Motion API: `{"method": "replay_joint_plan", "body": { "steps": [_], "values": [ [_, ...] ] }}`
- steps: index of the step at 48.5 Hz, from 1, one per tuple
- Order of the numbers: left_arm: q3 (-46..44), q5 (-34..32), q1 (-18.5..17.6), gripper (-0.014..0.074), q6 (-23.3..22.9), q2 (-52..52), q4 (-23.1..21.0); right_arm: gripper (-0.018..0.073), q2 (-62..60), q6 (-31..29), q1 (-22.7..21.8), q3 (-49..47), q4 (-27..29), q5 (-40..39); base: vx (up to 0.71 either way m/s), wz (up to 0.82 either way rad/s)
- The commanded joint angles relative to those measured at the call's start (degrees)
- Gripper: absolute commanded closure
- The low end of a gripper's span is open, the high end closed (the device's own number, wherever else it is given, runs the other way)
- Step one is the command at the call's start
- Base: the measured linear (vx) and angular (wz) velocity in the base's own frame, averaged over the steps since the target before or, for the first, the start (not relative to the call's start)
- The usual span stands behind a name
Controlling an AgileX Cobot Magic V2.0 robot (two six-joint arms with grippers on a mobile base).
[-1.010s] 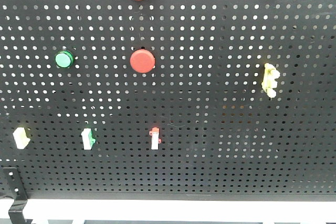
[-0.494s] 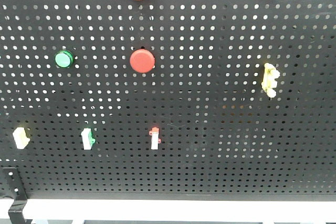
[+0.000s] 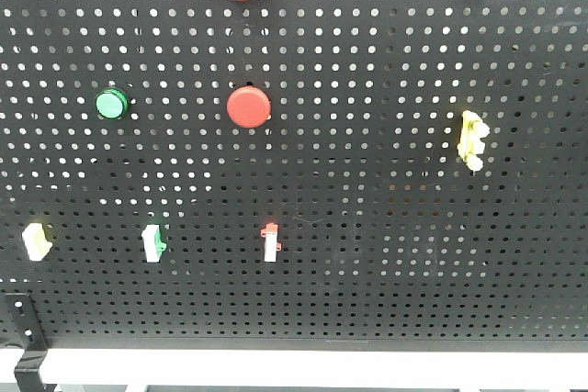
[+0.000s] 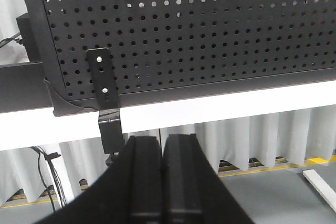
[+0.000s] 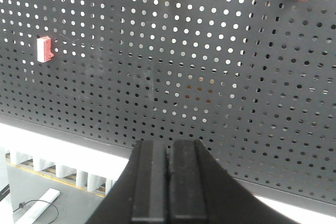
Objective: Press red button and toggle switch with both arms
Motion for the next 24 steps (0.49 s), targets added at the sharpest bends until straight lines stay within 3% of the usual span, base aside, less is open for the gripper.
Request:
{"method": "replay_joint_plan", "body": {
  "steps": [1, 15, 24],
  "values": [
    [1.9, -4.5, 0.1, 0.0595, -0.4, -0.9, -0.3, 0.0562, 0.8, -0.3, -0.2, -1.5, -0.4, -4.6, 0.00, 0.00],
    [1.9, -4.5, 0.1, 0.0595, -0.4, -0.9, -0.3, 0.0562, 0.8, 0.8, -0.2, -1.5, -0.6, -5.1, 0.00, 0.00],
    [1.9, -4.5, 0.1, 0.0595, -0.4, -0.9, -0.3, 0.0562, -0.4, 15.8, -1.5, 4.2, -9.6, -11.9, 0.00, 0.00]
  ]
}}
